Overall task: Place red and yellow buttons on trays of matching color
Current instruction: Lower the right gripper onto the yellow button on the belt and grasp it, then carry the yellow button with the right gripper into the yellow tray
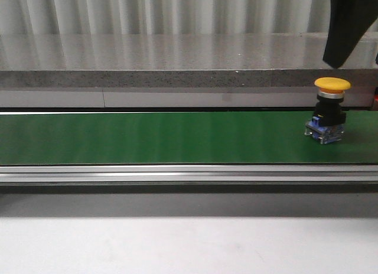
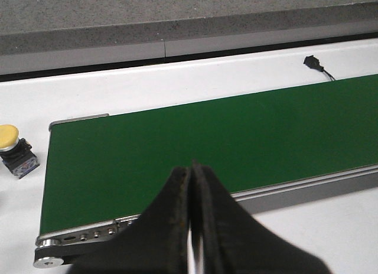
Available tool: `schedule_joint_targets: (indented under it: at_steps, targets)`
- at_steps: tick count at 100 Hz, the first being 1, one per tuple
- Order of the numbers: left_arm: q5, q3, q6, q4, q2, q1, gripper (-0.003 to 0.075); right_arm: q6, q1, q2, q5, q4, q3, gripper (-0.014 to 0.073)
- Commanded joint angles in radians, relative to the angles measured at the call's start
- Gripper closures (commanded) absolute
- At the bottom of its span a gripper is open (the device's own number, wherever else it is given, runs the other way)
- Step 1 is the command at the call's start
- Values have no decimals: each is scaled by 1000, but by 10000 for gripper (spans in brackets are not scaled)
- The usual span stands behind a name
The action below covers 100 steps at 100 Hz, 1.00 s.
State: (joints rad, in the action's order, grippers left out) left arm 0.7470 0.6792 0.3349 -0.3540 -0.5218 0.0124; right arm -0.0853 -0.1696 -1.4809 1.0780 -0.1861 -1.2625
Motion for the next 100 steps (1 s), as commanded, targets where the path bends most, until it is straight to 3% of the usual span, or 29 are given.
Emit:
schedule_joint_targets:
  at_steps: [1,23,40,49,69,100]
  targets:
    - [-58,27,2,-27,-4,8,740,-27,1,-23,-20,15,-47,21]
    - [-58,27,2,-28,-4,8,740,-27,1,-127,-88,87,-56,60]
    - [-58,27,2,-28,-4,8,740,-27,1,-138,-91,93,-56,333]
    - [-58,27,2,-28,-4,8,740,-21,1,-130,-99,93,-56,415]
    - [-58,27,2,-28,-4,8,740,85,34,-73,-108,94,-56,420]
    - [-58,27,2,-28,-4,8,740,249,264,7,-67,95,-53,420]
